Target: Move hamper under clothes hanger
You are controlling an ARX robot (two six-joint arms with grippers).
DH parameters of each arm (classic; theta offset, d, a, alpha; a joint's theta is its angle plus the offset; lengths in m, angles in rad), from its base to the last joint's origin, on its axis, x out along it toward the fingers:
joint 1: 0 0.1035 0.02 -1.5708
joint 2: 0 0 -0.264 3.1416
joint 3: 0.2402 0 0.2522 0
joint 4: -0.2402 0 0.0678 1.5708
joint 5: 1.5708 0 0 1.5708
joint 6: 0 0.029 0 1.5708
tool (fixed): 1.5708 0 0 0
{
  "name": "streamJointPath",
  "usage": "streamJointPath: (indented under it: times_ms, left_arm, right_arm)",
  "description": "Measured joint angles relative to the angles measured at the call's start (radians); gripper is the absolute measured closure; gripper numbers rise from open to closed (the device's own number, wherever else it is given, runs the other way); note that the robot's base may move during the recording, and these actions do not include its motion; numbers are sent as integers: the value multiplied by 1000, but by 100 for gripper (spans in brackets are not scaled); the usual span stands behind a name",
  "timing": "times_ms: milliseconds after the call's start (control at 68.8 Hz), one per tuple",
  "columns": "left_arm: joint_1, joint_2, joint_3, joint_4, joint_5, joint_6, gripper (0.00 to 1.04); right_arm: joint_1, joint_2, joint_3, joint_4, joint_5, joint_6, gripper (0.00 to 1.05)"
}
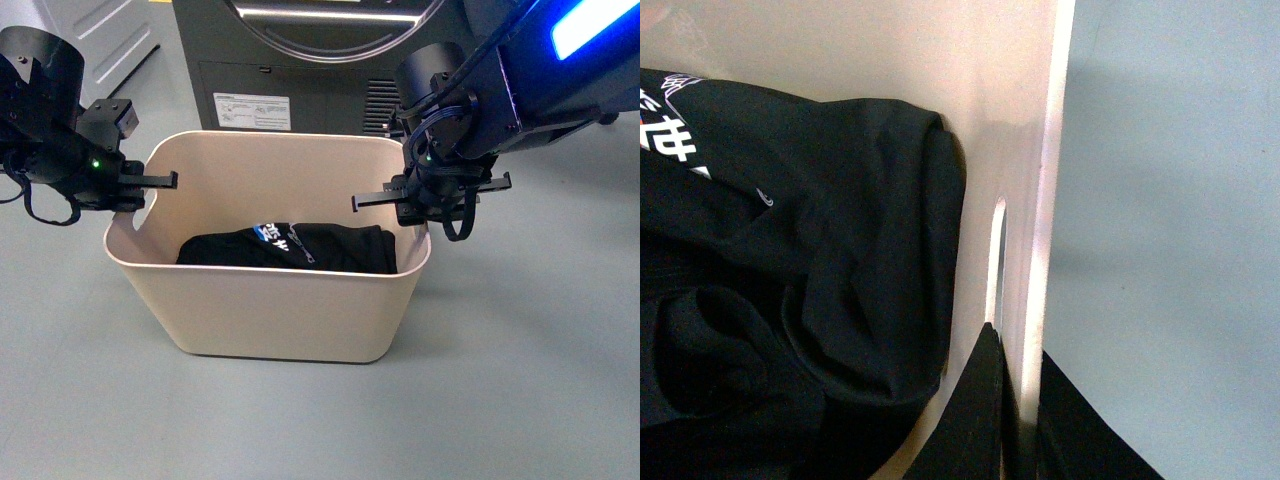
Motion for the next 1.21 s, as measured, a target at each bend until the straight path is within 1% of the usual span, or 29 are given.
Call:
streamJointPath:
  times_ms: [291, 654, 1206]
  left_arm:
    - [0, -23, -22, -10, -7, -6, 101]
    - [6, -137, -47, -38, -8, -7, 101]
    - [7, -142, -55, -38, -9, -8, 101]
  right_arm:
    - [0, -16, 0, -21, -1, 7, 102]
    - [-1, -103, -7, -23, -12, -26, 102]
    - [-1, -116, -18, -19, -13, -40, 102]
